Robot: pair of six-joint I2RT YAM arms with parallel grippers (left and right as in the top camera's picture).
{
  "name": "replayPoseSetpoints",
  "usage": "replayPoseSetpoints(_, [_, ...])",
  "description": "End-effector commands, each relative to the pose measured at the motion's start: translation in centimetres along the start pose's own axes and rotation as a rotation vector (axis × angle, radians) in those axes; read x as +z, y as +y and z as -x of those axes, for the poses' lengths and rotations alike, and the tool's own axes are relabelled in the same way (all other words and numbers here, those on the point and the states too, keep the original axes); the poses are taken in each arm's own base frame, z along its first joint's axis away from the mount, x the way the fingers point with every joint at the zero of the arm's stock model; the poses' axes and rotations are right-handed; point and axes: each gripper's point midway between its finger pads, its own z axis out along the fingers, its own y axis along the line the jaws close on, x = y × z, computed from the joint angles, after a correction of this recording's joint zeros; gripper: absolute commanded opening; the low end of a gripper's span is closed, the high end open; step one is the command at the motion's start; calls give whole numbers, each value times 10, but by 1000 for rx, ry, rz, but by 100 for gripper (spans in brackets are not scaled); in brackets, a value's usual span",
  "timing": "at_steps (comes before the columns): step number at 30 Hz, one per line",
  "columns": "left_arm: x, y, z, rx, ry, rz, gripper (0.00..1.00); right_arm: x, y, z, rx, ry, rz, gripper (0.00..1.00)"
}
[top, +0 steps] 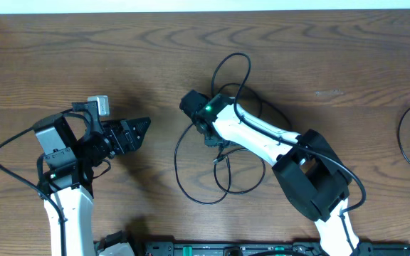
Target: Untangle cables
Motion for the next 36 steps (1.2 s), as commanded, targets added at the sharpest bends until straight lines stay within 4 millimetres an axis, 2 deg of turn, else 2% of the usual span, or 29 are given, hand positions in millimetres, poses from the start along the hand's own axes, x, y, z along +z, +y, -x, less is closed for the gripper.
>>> replayPoseSetpoints(1, [-1,-1,-1,0,1,-13,89,2,-2,-4,29,2,-4,59])
replayPoseSetpoints(11, [-1,-1,-1,0,1,-13,89,9,-5,-10,70,14,-12,60])
replayPoseSetpoints(19, [-1,-1,-2,-3,3,-13,89,22,-6,-22,90,42,-7,59])
replayPoseSetpoints(21, [-1,-1,-2,-3,3,-13,89,23,-6,-22,89,42,-6,53])
replayPoseSetpoints(22, [-1,-1,-2,-3,3,-13,89,23,-6,-22,89,41,-6,46])
replayPoseSetpoints(26, [-1,-1,-2,-3,3,-12,90,23,0,-21,94,41,20,1])
replayPoseSetpoints(31, [-1,-1,-2,-4,4,-12,89,22,8,-14,59,18,58,1])
replayPoseSetpoints(36, [-1,-1,-2,-5,5,-12,90,9,15,3,13,-18,89,1])
